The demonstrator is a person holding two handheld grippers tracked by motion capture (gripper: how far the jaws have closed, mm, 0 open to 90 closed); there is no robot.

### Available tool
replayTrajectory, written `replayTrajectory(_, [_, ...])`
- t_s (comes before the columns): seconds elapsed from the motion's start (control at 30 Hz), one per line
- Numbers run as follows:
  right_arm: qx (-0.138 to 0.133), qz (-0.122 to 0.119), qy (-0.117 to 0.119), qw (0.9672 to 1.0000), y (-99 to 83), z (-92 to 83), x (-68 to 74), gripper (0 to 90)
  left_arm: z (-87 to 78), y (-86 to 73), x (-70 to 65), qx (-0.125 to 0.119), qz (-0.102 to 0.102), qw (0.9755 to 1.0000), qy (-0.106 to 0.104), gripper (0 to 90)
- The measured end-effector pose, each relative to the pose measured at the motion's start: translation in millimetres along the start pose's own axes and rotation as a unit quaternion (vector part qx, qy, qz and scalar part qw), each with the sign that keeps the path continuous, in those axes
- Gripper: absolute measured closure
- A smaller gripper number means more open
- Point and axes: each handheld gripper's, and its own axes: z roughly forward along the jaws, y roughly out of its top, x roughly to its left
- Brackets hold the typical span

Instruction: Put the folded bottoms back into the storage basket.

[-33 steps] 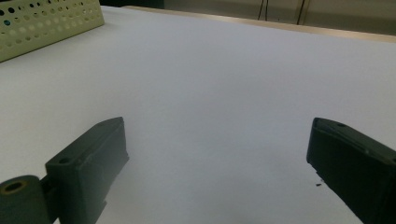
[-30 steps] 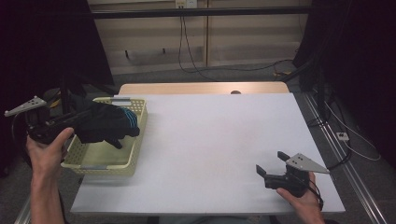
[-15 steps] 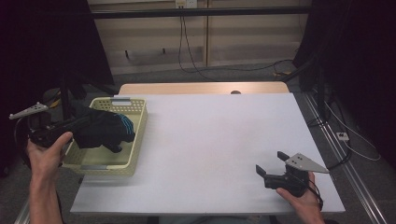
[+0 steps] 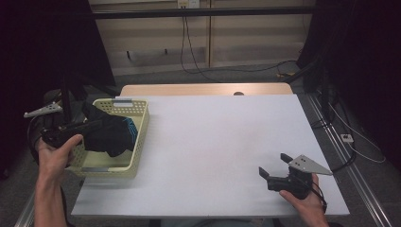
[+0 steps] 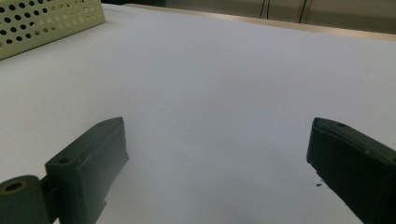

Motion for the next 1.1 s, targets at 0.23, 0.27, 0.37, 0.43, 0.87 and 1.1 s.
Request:
replayTrajectory(0.23, [-0.002,0.001,0.0,1.0,-0.2,-0.2,-0.1,4.9,4.5,-8.3,6.1,0.051,-0.002,0.9983,0.029,76.5])
replayTrajectory(0.27, [-0.001,0.002,0.001,1.0,-0.1,0.0,-0.2,4.9,5.0,-9.4,7.7,0.055,-0.003,0.9981,0.027,76.5])
replayTrajectory(0.37, [0.0,-0.001,0.0,1.0,0.1,0.6,-0.2,4.9,5.3,-11.6,12.1,0.062,-0.012,0.9975,0.032,76.1])
replayTrajectory(0.43, [-0.001,-0.002,0.0,1.0,0.2,0.7,0.1,5.0,4.0,-12.0,13.5,0.069,-0.011,0.9964,0.049,75.7])
replayTrajectory(0.87, [0.001,0.0,0.0,1.0,0.1,0.8,0.2,4.9,15.8,-15.9,22.0,0.114,-0.005,0.9878,0.106,73.2])
replayTrajectory(1.1, [-0.001,0.001,0.0,1.0,-0.1,-0.4,-0.4,4.9,12.4,-22.7,31.5,0.123,-0.015,0.9825,0.139,71.9])
